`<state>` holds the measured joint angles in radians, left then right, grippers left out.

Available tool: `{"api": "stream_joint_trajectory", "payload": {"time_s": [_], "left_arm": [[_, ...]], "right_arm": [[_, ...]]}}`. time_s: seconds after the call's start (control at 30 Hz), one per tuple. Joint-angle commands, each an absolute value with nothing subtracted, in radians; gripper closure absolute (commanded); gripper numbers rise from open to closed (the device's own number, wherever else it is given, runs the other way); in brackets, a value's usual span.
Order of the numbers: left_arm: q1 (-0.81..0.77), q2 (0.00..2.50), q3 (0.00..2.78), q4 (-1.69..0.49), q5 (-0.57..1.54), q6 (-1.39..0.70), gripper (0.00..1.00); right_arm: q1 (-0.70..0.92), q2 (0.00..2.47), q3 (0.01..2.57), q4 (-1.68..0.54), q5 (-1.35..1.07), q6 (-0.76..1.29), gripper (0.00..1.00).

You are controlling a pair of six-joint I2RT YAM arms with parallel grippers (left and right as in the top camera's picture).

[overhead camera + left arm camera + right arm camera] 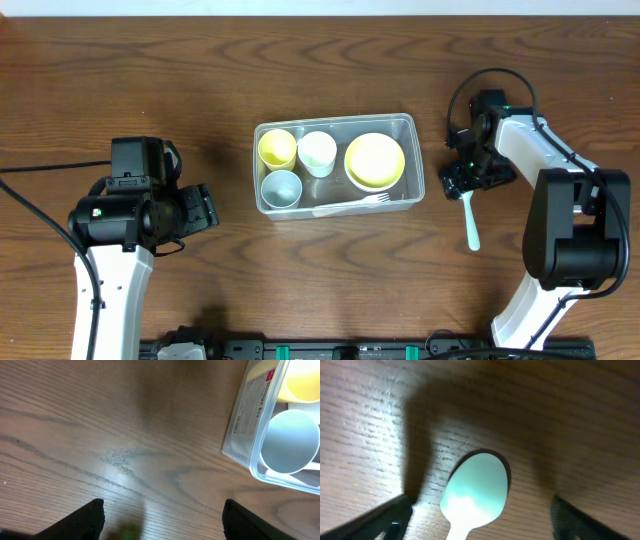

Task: Pack container
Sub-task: 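Lower the right gripper and pinch the pale green spoon's bowl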

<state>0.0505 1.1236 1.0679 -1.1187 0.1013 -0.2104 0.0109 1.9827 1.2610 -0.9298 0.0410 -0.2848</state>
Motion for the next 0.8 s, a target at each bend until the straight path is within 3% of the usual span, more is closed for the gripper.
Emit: {"api": "stream_joint_trajectory", "payload": {"time_s": [0.0,0.23,0.4,0.77], "left_arm": [[0.054,1.116,1.076,-1.121,0.09,-0.212,0.24],[0.054,1.117,1.076,-1.121,0.09,-0.212,0.24],[0.054,1.116,1.076,-1.121,0.09,-0.212,0.24],[0.054,1.116,1.076,-1.121,0.09,-0.212,0.24]], "right_arm": [[0.026,2.016,1.224,-0.928,0.008,-0.273,0.23],[0.026,2.016,1.224,-0.926,-0.008,-0.273,0.27],[0.026,2.016,1.224,-0.926,-0.008,-0.273,0.44],[0.026,2.016,1.224,-0.927,-0.008,-0.273,0.59]]}}
